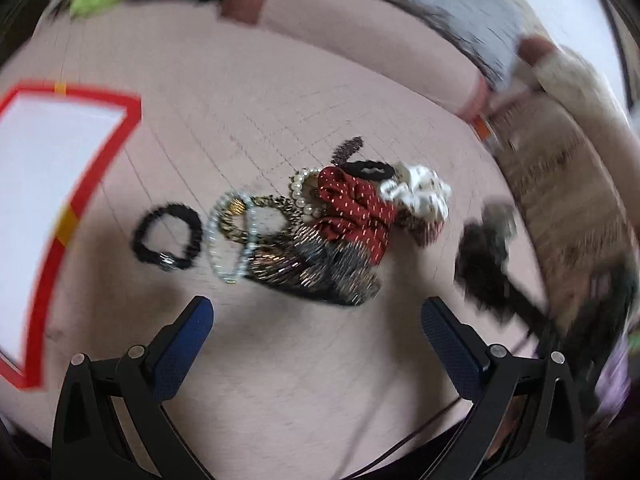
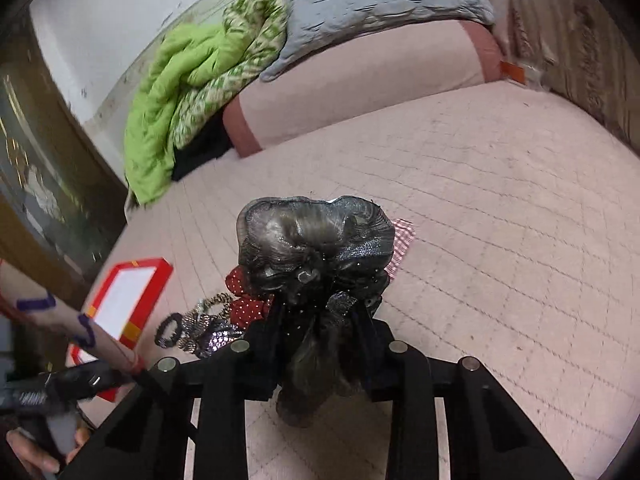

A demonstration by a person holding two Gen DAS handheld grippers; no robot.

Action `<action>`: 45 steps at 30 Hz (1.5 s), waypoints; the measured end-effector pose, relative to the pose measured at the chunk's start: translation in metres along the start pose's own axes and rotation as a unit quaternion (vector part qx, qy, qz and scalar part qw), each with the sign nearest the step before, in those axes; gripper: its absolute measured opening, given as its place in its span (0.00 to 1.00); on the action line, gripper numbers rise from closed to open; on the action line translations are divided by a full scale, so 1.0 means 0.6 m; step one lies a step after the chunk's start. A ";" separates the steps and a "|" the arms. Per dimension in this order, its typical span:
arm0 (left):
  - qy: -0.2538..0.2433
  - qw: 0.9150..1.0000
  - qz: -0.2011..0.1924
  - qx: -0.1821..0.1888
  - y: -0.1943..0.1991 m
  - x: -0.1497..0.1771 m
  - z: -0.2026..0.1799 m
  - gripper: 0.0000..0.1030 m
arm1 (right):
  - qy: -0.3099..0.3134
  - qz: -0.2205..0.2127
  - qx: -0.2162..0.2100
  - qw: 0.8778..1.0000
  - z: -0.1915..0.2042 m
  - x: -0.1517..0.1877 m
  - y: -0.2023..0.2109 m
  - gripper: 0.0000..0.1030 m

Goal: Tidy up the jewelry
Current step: 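Grasp the grey sheer scrunchie with the right gripper while the left grasps the rhinestone hair clip, then carry both held items onto the white tray and open both grippers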

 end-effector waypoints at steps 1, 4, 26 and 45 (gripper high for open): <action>0.035 0.999 0.010 0.005 -0.012 -0.009 -0.002 1.00 | -0.005 -0.001 -0.002 1.000 -0.004 0.000 0.001 0.32; 0.113 0.993 0.014 0.004 -0.038 -0.027 -0.003 1.00 | -0.012 -0.006 -0.007 1.000 -0.012 -0.005 0.004 0.32; 0.012 0.995 0.056 -0.087 -0.052 0.016 0.047 0.64 | -0.040 -0.015 -0.051 0.998 -0.026 -0.009 0.016 0.34; -0.012 0.997 0.019 -0.072 -0.025 0.086 0.045 0.69 | -0.018 -0.008 -0.052 0.998 -0.014 -0.009 0.009 0.35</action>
Point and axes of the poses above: each gripper's, at about its wrist camera, not at the fingertips, and y roughly against the way its jaws point, z to its left, x to its underside, the point moved 3 cm from there along -y, roughly the way its jaws point, and after that the axes turned 8 degrees about z, right-handed, at the moved point
